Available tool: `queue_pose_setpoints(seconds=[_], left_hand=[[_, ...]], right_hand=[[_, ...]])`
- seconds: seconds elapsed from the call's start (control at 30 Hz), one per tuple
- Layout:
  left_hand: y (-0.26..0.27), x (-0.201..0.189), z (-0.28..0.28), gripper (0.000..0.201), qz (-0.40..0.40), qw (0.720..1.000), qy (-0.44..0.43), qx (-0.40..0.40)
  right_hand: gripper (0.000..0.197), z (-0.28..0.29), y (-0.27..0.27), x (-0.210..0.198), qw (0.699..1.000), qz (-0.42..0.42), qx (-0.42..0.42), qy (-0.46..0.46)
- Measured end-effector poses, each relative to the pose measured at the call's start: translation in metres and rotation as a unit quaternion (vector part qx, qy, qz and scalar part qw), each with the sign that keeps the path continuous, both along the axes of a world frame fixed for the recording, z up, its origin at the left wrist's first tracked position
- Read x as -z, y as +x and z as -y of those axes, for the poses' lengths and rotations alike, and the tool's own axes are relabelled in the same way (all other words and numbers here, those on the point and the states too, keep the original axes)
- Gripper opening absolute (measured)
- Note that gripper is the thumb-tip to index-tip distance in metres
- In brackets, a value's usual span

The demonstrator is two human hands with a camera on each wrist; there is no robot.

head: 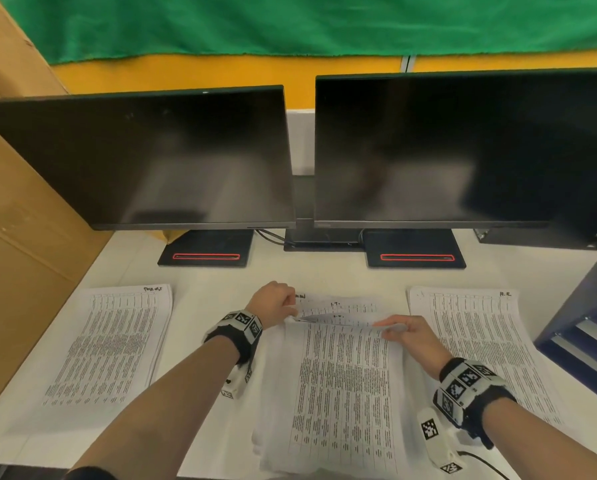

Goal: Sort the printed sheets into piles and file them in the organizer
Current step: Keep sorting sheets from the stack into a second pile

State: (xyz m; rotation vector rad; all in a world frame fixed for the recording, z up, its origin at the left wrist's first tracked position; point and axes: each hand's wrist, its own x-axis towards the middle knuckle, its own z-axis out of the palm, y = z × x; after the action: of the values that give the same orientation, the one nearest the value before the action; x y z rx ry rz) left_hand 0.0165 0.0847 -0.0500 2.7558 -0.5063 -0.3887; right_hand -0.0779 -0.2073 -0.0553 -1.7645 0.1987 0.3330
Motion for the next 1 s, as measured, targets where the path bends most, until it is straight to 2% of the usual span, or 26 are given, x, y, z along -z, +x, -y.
queue_pose_setpoints(seconds=[0.07, 0.13, 0.23, 0.33, 0.4, 0.57, 0.8, 0.93, 1.0], left_hand=[[-0.002, 0.000, 0.003, 0.013, 0.035, 0.999, 0.011, 0.023], [-0.004, 0.001, 0.005, 0.019, 0.065, 0.995, 0.036, 0.059], [-0.007, 0.002, 0.003, 0.025, 0.116, 0.985, 0.063, 0.112], [-0.008, 0.004, 0.000, 0.016, 0.213, 0.966, 0.016, 0.142], [-0.010, 0.004, 0.000, 0.017, 0.230, 0.964, -0.041, 0.126], [-0.011, -0.006, 0.006, 0.024, 0.153, 0.983, -0.056, 0.089], [-0.011, -0.005, 0.003, 0.011, 0.104, 0.986, -0.100, 0.079], [-0.010, -0.006, 0.005, 0.007, -0.008, 0.992, -0.098, 0.073], [-0.009, -0.010, 0.009, 0.015, -0.056, 0.990, -0.125, 0.043]], right_hand=[[0.026, -0.002, 0.000, 0.000, 1.000, 0.005, 0.004, -0.003], [0.026, -0.004, 0.000, 0.002, 1.000, 0.012, 0.018, -0.015], [0.021, -0.008, 0.002, 0.005, 0.992, 0.028, 0.070, -0.097], [0.025, -0.009, 0.003, 0.008, 0.986, 0.046, 0.104, -0.123], [0.023, -0.009, 0.003, 0.008, 0.986, 0.049, 0.103, -0.122], [0.016, -0.008, 0.003, 0.009, 0.989, 0.043, 0.079, -0.121], [0.015, -0.008, 0.002, 0.010, 0.988, 0.065, 0.089, -0.107], [0.014, -0.007, 0.001, 0.015, 0.991, 0.063, 0.066, -0.101], [0.018, -0.005, 0.001, 0.017, 0.992, 0.054, 0.053, -0.099]])
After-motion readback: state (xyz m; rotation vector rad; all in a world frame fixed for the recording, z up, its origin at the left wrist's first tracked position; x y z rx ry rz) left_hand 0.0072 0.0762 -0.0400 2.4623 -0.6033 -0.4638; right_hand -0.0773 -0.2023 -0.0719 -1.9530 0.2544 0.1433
